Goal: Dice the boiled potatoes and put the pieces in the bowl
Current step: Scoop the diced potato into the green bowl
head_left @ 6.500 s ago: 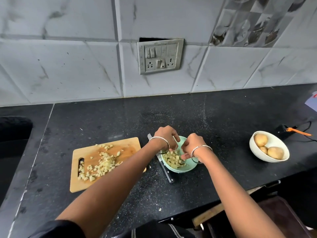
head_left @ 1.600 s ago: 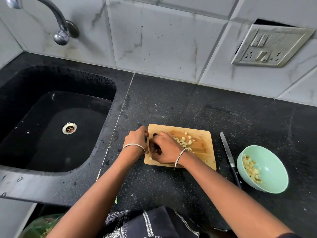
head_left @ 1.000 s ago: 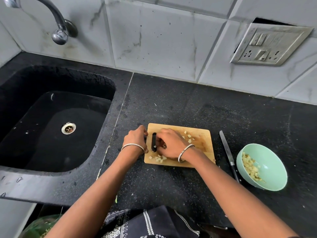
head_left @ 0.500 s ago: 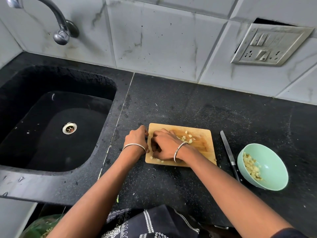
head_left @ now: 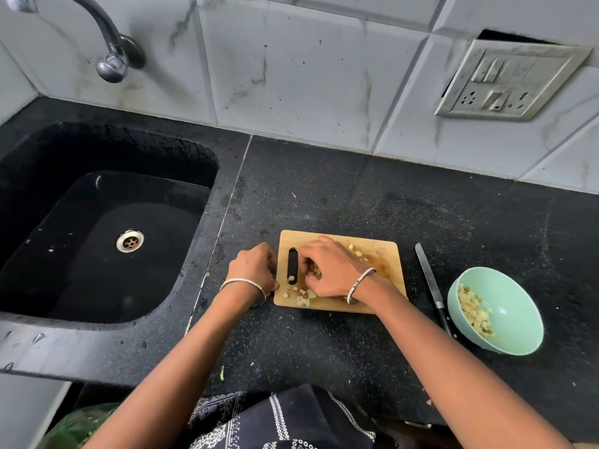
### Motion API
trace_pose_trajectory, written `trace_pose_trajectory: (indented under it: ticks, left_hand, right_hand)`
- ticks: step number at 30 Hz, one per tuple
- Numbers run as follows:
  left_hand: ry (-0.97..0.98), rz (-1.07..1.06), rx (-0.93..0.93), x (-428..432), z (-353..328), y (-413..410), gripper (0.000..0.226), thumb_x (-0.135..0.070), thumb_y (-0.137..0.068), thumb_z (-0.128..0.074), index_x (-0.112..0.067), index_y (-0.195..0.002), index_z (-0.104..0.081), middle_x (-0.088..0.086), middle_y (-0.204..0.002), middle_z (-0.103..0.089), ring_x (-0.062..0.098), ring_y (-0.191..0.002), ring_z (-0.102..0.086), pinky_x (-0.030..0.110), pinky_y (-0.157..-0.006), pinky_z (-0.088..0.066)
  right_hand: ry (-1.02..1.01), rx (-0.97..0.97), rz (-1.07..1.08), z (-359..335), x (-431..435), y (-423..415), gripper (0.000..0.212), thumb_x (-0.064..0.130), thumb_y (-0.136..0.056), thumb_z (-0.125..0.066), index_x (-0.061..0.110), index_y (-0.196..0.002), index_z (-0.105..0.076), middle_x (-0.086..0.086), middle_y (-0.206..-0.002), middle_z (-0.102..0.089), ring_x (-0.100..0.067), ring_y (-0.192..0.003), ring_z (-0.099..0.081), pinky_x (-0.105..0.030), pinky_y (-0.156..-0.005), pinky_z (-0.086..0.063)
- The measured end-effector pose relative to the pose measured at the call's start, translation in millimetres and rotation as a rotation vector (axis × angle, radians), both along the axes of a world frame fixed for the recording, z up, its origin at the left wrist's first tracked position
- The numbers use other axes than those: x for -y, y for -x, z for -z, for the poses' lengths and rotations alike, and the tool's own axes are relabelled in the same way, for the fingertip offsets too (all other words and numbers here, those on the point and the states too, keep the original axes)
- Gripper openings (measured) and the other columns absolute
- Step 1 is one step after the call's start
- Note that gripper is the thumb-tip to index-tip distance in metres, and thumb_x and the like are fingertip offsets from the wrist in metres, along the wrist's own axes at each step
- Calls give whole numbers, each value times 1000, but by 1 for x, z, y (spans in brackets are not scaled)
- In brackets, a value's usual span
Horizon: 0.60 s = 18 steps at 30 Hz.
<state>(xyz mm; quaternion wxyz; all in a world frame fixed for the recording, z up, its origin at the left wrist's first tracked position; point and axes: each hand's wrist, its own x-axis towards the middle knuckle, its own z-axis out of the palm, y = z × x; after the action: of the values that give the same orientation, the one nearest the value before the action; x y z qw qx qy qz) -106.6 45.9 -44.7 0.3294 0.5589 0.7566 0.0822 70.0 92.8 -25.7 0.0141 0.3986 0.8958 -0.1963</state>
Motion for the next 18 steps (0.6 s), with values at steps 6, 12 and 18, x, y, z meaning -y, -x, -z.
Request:
trace_pose_trajectory:
  ticks: [6,12,18]
  left_hand:
    - [65,46,52,7,-1,-3,31,-18,-65,-85,-24,-87,-64,-2,-82,-73,19,-81,-70,36,-84,-55]
    - [69,55,39,12,-2,-7,29,-21,-60,-88,-27,-76,-64,-2,-81,-71,19,-76,-70,35,-83,-55]
    - [57,33,10,11,-1,-9,28,-22,-58,-88,-28,-65,-61,-4,-73,-70,18,-72,-69,35,-80,-56]
  right_hand:
    - [-72,168,-15,18,9,18,30,46,-82,-62,22,-100,-63,1,-106,-56,-21,-106,-47,-45,-94,-42]
    - [50,243,-13,19,4,27,29,40,-86,-60,19,-104,-62,-4,-113,-54,-26,-114,-45,-45,-94,-40]
    - [68,172,-63,14,2,29,7,27,-83,-62,24,-89,-59,1,-102,-56,-23,-104,-49,-45,-91,-42]
